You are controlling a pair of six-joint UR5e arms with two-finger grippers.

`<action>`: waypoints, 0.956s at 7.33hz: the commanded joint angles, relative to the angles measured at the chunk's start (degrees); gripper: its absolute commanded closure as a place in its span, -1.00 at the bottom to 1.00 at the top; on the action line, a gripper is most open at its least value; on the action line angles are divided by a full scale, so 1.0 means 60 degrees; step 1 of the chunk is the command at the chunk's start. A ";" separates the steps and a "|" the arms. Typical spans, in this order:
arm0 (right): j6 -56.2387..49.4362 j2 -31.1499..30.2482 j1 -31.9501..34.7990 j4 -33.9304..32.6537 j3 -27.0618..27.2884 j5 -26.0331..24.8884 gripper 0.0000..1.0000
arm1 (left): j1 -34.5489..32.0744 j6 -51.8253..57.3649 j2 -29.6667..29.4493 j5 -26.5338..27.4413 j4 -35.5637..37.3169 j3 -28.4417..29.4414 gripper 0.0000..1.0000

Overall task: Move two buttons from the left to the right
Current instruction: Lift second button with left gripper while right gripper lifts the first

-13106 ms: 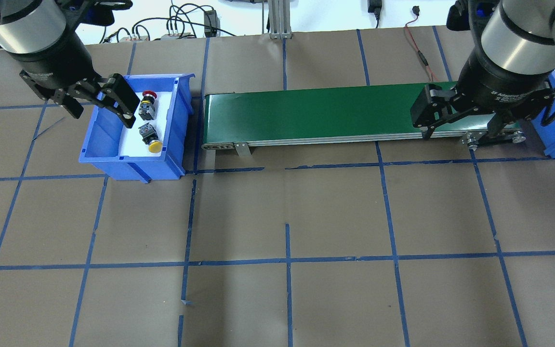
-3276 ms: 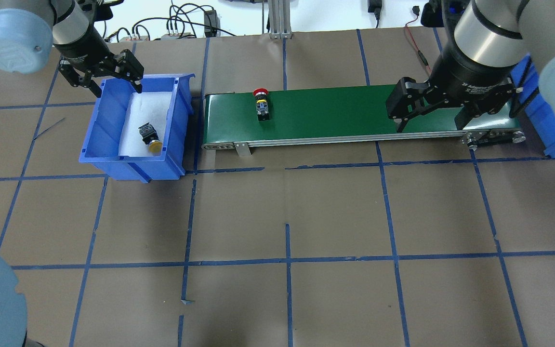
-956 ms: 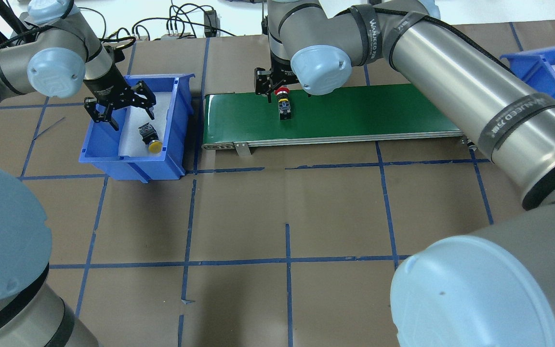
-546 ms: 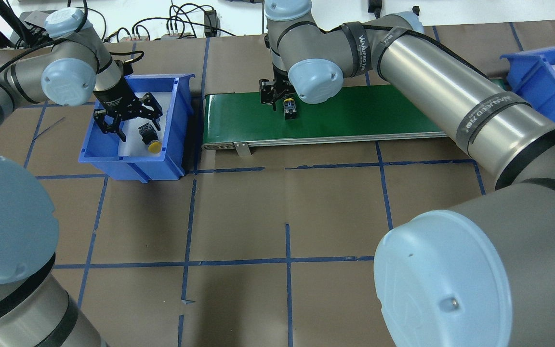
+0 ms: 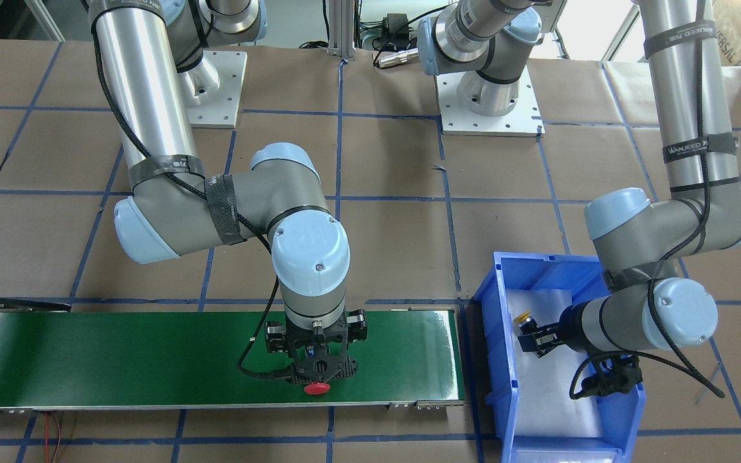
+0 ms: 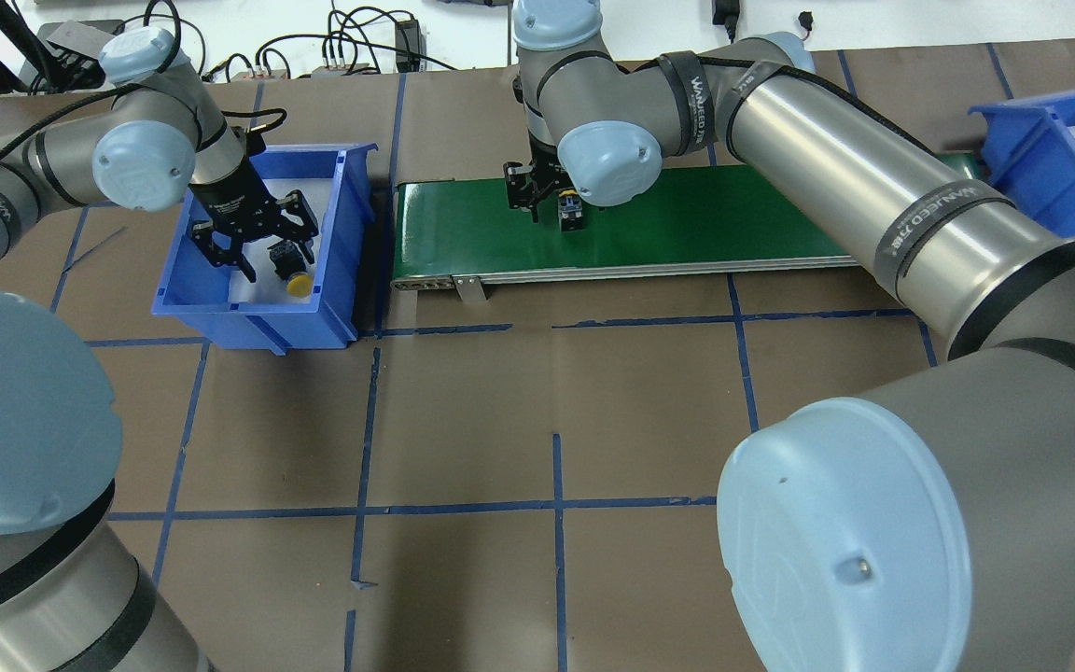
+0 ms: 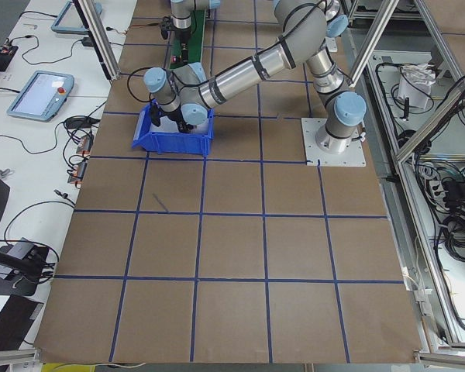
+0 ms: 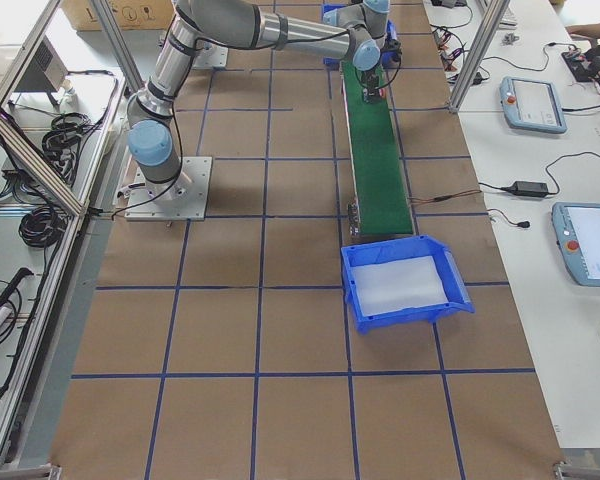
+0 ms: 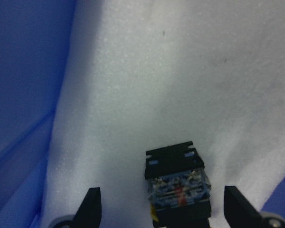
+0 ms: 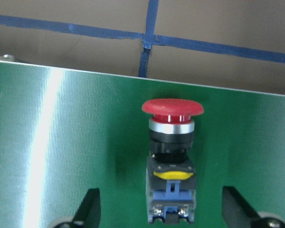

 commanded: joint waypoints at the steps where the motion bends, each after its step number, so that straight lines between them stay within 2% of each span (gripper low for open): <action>1: -0.0051 0.0004 0.0006 0.0115 0.0006 -0.0028 0.04 | 0.0005 0.0001 -0.0006 0.0016 0.0003 0.0049 0.19; 2: -0.0283 -0.0011 0.0006 0.0144 0.0006 -0.0057 0.42 | 0.0034 0.0044 0.0067 0.0002 0.0003 0.0210 0.36; 3: -0.0590 -0.0083 -0.0008 0.0463 -0.0052 -0.0087 0.77 | 0.0034 0.0074 0.0227 0.0016 -0.0012 0.0226 0.43; 4: -0.0898 -0.0200 -0.0125 0.0771 -0.0096 -0.0087 0.85 | 0.0020 0.0074 0.0432 0.0060 -0.0012 0.0211 0.47; 7: -0.1775 -0.1090 -0.0519 0.1619 -0.0111 -0.0451 0.85 | 0.0005 0.0089 0.1499 0.0148 -0.0551 0.0211 0.47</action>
